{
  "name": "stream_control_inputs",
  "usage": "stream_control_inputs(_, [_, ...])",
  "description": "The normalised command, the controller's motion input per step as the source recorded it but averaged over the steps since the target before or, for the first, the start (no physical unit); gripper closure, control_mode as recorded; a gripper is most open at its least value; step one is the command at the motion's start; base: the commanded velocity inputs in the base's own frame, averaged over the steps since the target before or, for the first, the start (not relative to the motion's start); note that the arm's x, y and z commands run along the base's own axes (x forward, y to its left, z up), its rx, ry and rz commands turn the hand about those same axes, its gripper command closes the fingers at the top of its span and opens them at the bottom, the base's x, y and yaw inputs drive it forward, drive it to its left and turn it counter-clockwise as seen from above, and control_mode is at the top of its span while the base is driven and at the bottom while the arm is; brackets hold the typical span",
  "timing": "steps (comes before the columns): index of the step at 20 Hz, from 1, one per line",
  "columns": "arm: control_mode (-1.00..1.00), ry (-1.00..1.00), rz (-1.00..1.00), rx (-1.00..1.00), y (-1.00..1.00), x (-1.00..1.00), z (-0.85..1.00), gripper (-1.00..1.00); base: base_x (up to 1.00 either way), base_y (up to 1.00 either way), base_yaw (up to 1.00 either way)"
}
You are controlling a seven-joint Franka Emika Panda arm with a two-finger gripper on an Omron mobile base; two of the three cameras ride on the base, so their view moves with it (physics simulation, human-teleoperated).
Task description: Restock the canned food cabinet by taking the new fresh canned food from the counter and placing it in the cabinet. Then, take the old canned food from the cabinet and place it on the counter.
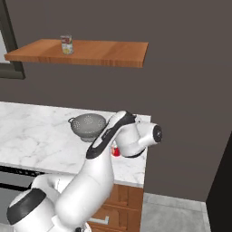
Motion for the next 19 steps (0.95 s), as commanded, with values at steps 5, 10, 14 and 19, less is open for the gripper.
stream_control_inputs(5, [-1.00,-0.28,-0.04,-0.29,0.89,-0.39,1.00,-1.00,0.00,0.00,0.00])
stream_control_inputs(10, [-1.00,-0.21,-0.10,-0.27,0.63,-0.51,1.00,-1.00,0.00,0.00,0.00])
stream_control_inputs(14, [-1.00,-0.10,-0.24,-0.34,0.43,-0.11,1.00,-1.00,0.00,0.00,0.00])
stream_control_inputs(19, [-1.00,0.01,-0.02,-0.02,-0.15,-0.05,0.20,-1.00,0.00,0.00,0.00])
